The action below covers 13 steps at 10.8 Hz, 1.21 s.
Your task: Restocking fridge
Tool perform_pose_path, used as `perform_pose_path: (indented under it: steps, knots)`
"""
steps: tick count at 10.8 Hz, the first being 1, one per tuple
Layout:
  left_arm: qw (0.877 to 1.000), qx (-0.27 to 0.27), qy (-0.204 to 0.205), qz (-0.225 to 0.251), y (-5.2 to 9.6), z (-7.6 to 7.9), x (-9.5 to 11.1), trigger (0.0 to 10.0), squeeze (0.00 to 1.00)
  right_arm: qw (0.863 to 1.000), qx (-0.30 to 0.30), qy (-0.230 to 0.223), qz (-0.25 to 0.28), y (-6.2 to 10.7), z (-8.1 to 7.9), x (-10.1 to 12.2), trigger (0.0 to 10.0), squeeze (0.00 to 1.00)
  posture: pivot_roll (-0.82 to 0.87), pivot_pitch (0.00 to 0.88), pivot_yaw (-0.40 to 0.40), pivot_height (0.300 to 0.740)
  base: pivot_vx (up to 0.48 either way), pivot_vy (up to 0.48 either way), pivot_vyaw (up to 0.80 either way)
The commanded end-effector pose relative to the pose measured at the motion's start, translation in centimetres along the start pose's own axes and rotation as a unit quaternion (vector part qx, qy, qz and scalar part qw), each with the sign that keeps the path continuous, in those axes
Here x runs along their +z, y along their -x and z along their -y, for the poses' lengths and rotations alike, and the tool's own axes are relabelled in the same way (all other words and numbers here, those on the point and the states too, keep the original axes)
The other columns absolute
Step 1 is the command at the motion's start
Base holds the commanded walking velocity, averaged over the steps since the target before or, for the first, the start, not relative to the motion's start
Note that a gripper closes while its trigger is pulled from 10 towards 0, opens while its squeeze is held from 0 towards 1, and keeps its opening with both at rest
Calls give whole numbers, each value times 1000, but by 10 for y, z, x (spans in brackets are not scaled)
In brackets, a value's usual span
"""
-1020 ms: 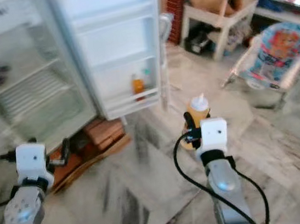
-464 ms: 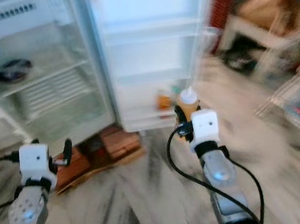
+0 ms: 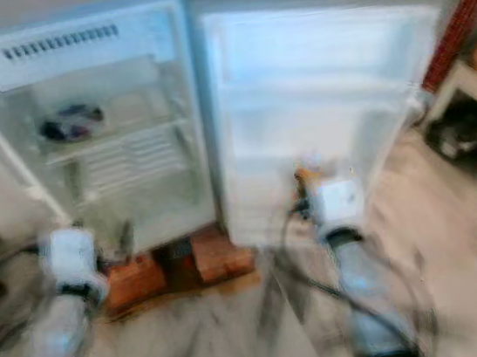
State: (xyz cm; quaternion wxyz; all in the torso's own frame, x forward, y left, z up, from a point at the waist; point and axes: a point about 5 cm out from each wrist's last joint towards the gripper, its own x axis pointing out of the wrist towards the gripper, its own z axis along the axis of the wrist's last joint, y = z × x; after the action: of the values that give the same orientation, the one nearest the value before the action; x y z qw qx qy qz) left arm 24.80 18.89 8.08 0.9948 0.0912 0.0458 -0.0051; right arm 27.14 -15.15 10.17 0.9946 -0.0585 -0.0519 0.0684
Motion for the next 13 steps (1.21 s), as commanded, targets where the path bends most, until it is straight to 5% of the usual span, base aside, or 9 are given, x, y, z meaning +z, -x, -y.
perform_pose_path:
  steps: [1,13]
  knots:
    - [1000,-13,6,1,-2,9,1,10000,0,1000,-21,11,-3,3,15,0,10000,0,142,64,-40,740,356,0,0]
    - [1000,-9,6,-9,2,16,-3,10000,0,1000,15,-16,-10,-2,5,-4,10000,0,154,68,-52,740,28,-69,0]
